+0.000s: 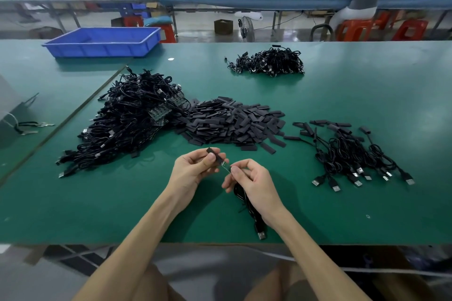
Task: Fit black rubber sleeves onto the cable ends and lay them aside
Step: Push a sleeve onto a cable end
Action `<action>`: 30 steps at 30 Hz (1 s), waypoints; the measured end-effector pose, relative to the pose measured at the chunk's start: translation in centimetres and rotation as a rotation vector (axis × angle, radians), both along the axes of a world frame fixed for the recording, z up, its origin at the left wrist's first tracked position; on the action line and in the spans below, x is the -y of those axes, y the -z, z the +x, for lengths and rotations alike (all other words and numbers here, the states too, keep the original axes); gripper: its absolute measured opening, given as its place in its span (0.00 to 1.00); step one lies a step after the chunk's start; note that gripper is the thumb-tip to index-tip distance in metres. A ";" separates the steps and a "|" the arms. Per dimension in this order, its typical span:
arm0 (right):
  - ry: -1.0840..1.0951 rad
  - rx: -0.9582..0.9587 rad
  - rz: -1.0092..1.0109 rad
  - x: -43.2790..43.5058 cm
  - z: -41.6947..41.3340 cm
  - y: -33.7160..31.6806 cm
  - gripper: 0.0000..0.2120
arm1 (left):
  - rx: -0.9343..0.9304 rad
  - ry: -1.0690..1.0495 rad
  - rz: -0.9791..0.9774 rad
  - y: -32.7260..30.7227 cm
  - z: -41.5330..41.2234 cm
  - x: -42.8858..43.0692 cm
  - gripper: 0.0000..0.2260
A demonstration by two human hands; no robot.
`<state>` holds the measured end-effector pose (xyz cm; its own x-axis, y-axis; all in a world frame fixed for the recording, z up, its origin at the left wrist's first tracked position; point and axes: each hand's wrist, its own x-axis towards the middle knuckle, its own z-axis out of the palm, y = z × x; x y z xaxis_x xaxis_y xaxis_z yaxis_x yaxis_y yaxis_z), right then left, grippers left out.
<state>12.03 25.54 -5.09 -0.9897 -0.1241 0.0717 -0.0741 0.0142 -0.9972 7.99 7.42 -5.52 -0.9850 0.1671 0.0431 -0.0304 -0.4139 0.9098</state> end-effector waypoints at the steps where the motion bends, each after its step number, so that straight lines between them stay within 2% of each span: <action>1: 0.000 0.001 0.000 0.0 0.0 0.0 0.06 | -0.012 0.000 -0.011 0.0 0.1 0.0 0.08; 15: -0.004 0.009 0.022 -0.1 -0.2 0.4 0.07 | -0.130 0.001 -0.101 0.1 0.3 -0.1 0.07; 20: -0.020 0.001 0.034 0.0 -0.2 0.6 0.08 | -0.105 0.023 -0.046 0.0 0.3 -0.1 0.07; 26: -0.014 0.001 0.017 -0.1 -0.3 0.6 0.07 | -0.153 -0.017 -0.133 0.4 0.1 -0.2 0.07; 30: -0.024 -0.001 0.009 -0.1 -0.2 0.7 0.06 | -0.126 0.015 -0.112 0.4 0.0 0.0 0.08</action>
<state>11.80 25.61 -5.75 -0.9863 -0.1488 0.0718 -0.0758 0.0216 -0.9969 8.02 7.42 -5.90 -0.9704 0.1920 0.1466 0.0818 -0.3098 0.9473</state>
